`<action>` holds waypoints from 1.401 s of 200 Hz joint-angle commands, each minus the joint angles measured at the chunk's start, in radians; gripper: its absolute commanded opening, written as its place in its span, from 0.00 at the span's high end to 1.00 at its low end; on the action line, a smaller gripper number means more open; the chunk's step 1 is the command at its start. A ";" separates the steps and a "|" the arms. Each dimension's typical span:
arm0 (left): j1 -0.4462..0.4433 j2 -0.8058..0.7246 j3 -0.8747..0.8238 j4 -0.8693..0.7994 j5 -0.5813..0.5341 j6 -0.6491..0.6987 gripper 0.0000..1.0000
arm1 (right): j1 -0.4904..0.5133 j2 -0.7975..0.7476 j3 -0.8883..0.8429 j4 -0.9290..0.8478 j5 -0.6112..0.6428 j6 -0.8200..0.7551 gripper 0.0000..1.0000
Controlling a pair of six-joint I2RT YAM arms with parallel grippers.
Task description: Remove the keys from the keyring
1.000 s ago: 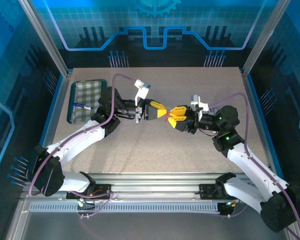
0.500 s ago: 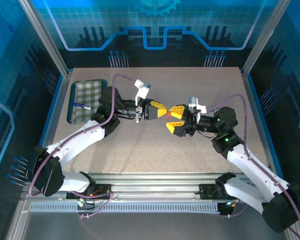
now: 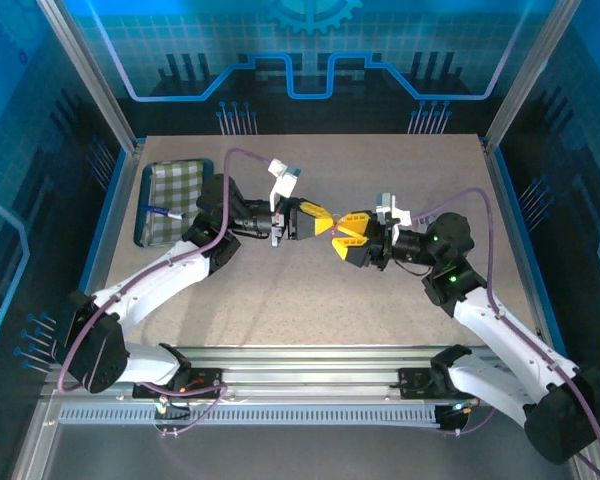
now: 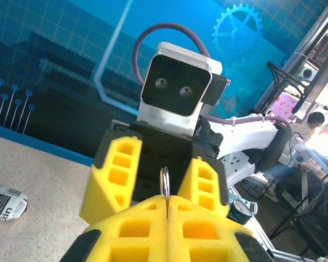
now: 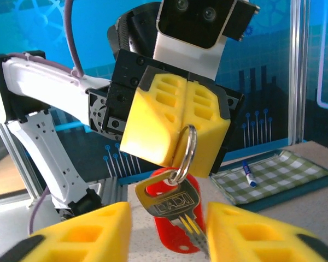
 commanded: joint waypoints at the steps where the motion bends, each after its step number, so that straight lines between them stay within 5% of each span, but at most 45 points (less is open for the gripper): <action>1: 0.005 -0.021 -0.012 0.043 0.018 -0.011 1.00 | 0.016 0.005 0.036 -0.009 0.018 -0.016 0.66; 88: 0.007 -0.021 -0.011 0.012 0.003 0.019 1.00 | 0.016 -0.023 0.045 -0.077 0.048 -0.044 0.87; 198: 0.010 -0.035 -0.016 -0.055 -0.036 0.089 1.00 | 0.014 -0.035 0.016 -0.057 -0.028 0.002 0.81; 280: 0.013 -0.047 -0.020 -0.050 -0.046 0.092 1.00 | 0.014 -0.034 -0.054 0.053 -0.059 0.099 0.87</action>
